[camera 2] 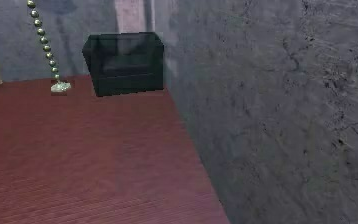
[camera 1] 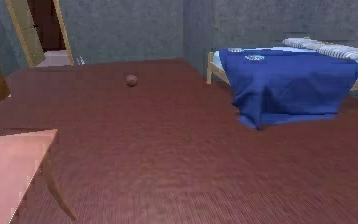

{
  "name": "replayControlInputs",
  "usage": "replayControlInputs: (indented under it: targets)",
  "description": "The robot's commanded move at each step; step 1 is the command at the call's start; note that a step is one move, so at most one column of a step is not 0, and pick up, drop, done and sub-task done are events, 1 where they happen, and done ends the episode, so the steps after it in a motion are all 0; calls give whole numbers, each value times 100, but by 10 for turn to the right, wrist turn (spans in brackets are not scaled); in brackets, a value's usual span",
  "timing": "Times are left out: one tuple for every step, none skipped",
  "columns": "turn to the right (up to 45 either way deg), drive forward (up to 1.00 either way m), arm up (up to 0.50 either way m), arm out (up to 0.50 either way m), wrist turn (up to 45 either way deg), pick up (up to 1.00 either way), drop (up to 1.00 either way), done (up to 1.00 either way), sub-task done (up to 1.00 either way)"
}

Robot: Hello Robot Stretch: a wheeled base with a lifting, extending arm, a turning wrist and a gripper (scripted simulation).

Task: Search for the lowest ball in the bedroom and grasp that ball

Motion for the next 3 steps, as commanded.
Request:
replayControlInputs:
  targets:
    - [-180, 0, 0, 0, 0, 0, 0, 0, 0]
    - [0, 100, 0, 0, 0, 0, 0, 0, 0]
    - [0, 40, 0, 0, 0, 0, 0, 0, 0]
